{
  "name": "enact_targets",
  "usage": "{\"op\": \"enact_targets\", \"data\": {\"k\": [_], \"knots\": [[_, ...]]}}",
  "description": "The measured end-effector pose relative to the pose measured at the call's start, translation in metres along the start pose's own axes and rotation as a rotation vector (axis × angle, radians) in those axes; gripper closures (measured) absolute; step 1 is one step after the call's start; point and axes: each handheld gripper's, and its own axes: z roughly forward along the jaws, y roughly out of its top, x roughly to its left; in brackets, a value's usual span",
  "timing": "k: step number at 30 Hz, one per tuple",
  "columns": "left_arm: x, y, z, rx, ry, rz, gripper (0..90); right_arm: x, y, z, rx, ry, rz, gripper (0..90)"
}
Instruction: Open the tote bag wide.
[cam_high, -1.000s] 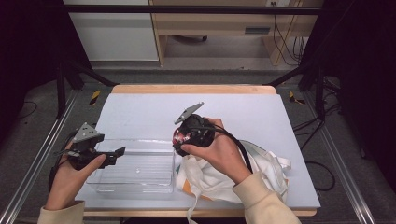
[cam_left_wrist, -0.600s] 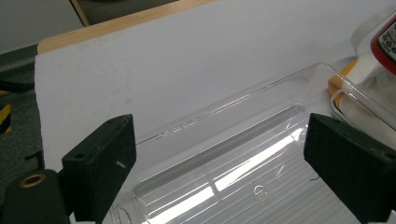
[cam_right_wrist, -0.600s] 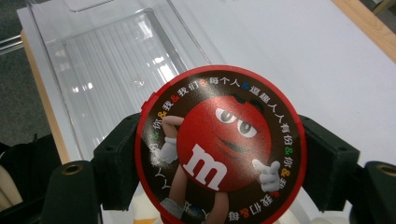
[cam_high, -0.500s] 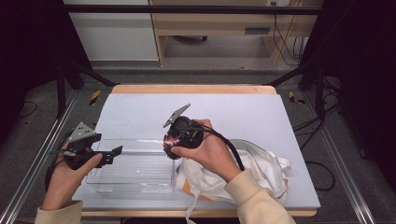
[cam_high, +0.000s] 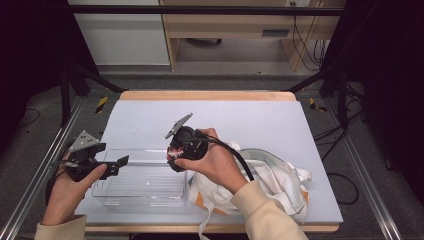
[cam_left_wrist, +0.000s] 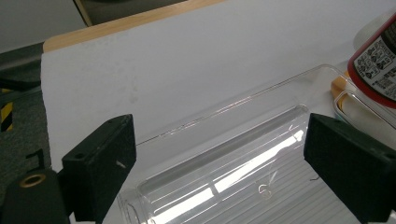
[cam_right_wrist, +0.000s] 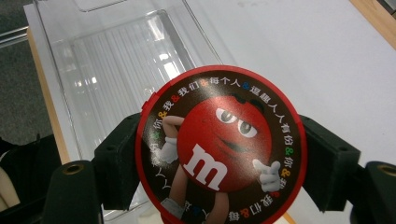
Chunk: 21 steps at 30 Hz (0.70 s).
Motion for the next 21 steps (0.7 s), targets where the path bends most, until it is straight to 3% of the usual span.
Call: {"op": "enact_targets", "data": {"k": [21], "knots": [[0.001,-0.001,0.001,0.018,0.007,0.011,9.3,0.002,0.001,0.018,-0.013,0.002,-0.011,25.5]]}}
